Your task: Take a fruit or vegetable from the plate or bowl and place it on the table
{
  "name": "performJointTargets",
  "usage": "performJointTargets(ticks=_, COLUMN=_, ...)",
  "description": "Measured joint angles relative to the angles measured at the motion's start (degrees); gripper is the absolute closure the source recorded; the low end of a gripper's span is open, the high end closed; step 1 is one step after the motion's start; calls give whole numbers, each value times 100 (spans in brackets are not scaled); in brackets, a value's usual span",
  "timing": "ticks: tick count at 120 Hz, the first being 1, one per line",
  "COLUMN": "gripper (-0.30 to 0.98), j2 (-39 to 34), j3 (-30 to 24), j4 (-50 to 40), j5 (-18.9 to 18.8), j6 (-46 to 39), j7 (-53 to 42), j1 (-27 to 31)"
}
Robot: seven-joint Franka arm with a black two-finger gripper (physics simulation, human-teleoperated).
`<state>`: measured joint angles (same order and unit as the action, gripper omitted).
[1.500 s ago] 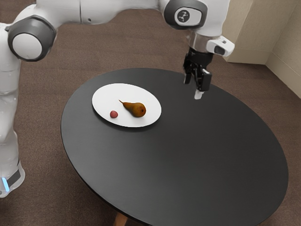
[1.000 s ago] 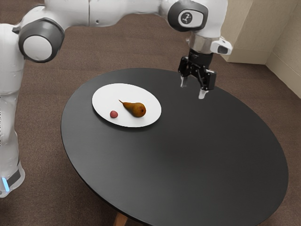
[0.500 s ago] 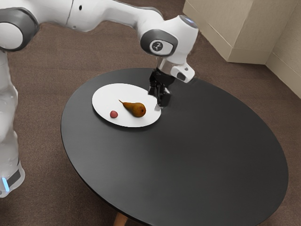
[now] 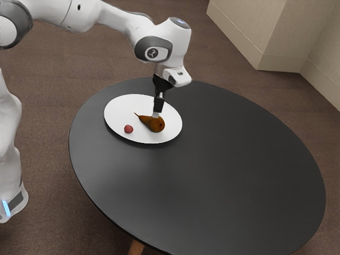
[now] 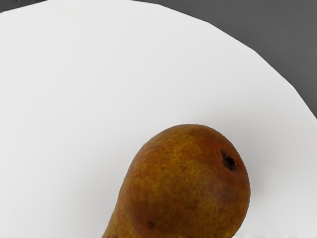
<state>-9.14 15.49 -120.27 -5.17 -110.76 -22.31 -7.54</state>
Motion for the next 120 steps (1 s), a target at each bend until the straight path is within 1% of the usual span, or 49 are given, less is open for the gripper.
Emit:
performJointTargets(ticks=20, gripper=4, j2=33, j3=62, j4=33, j5=17, j6=-62, j7=-737, j1=88)
performJointTargets(ticks=47, gripper=2, j2=99, j3=28, j4=27, j5=309, j6=-104, j7=-1669, j1=17)
performJointTargets(ticks=67, gripper=2, j2=174, j3=39, j4=-35, j5=399, j6=-108, j7=-2334, j1=58)
performJointTargets(ticks=102, gripper=2, j2=406, j3=47, j4=-113, j5=648, j6=-115, j7=-3128, j1=65)
performJointTargets(ticks=120, gripper=2, j2=493, j3=50, j4=-107, j5=712, j6=-122, j7=-3408, j1=90)
